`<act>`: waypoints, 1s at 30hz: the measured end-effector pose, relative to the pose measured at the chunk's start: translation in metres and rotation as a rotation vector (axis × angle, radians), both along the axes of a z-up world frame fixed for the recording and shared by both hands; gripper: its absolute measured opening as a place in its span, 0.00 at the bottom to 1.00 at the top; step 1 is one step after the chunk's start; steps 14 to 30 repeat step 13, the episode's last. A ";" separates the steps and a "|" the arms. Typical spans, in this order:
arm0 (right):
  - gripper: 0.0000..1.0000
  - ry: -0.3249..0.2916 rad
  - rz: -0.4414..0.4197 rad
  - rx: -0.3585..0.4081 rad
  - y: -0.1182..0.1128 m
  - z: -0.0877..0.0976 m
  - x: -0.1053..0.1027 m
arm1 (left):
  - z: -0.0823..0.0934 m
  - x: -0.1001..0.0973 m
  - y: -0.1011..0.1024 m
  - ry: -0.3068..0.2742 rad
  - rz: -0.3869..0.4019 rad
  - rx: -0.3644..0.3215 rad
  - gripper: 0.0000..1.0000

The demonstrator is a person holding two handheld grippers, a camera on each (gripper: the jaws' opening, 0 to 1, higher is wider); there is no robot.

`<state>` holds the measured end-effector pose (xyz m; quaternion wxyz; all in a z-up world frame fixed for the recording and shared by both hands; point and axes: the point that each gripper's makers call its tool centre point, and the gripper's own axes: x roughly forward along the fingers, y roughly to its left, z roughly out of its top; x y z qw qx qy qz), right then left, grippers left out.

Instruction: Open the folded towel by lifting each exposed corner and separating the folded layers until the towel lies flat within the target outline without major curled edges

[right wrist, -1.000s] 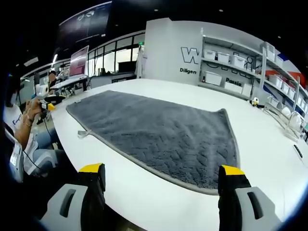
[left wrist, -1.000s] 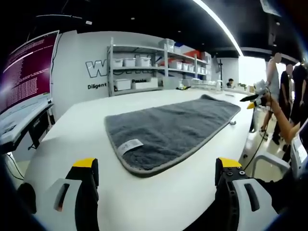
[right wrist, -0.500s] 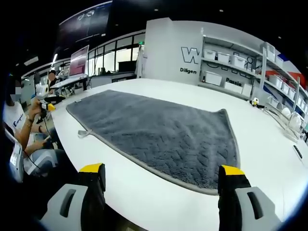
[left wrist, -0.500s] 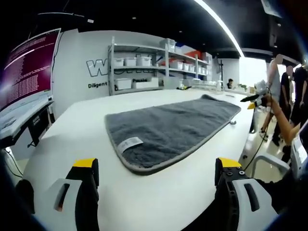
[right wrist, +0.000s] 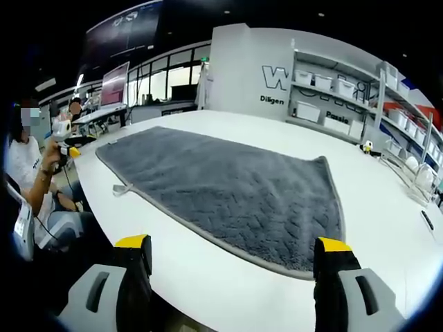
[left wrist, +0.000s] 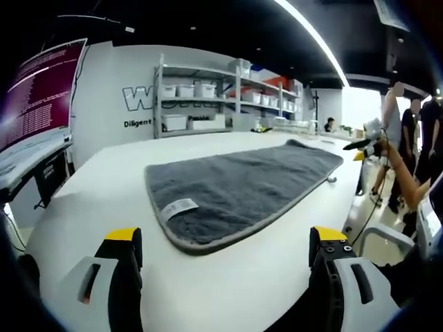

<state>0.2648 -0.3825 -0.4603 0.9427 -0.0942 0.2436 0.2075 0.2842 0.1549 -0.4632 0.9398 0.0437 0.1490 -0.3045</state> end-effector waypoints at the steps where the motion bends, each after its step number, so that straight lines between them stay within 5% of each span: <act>1: 0.99 0.001 0.000 -0.001 0.000 0.000 0.000 | 0.000 0.000 -0.002 0.001 -0.004 0.002 0.99; 30: 0.99 0.000 0.005 0.000 0.000 -0.002 -0.003 | 0.002 0.003 -0.011 0.004 -0.028 0.015 0.99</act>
